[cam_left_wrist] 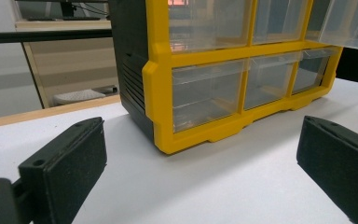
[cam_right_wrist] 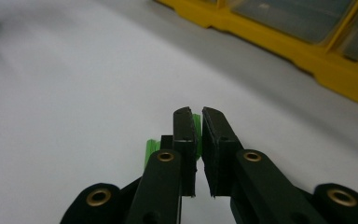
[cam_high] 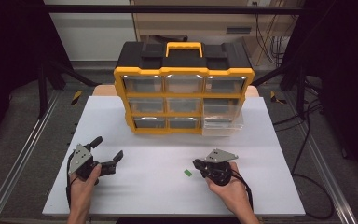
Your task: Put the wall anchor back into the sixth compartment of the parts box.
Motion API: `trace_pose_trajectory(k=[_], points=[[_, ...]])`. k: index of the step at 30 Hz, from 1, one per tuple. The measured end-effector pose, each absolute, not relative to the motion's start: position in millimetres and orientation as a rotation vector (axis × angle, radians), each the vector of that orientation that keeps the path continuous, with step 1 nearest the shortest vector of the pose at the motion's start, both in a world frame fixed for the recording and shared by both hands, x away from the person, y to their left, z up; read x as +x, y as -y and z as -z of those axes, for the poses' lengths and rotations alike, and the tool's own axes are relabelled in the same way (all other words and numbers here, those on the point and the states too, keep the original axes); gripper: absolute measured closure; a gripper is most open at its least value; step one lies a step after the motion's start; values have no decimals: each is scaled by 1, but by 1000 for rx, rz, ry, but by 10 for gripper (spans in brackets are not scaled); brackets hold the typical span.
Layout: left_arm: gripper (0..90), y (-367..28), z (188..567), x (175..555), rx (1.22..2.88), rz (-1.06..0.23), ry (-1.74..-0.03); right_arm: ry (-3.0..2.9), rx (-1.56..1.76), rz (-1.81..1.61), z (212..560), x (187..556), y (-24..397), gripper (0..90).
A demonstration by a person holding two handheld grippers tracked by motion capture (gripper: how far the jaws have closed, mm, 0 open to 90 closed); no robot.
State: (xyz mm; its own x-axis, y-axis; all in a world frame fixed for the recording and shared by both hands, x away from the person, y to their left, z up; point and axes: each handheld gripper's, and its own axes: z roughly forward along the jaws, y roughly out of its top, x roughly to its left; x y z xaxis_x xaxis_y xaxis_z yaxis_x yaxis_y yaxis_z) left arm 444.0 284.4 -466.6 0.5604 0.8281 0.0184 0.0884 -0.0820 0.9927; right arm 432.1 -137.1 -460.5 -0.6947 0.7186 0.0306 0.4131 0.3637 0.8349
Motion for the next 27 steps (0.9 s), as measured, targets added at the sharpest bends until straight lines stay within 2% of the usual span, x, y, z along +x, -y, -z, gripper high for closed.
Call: trace_pose_trajectory(k=[8,16,27], points=[[13,-286,466,445,1543,-752,-811,-2197,972,-1319,433,420,149,844],[13,-288,465,442,1531,-761,-815,-2119,898,-1393,385,412,151,843],[13,-291,465,443,1524,-762,-825,-1989,856,-1413,323,428,170,843]])
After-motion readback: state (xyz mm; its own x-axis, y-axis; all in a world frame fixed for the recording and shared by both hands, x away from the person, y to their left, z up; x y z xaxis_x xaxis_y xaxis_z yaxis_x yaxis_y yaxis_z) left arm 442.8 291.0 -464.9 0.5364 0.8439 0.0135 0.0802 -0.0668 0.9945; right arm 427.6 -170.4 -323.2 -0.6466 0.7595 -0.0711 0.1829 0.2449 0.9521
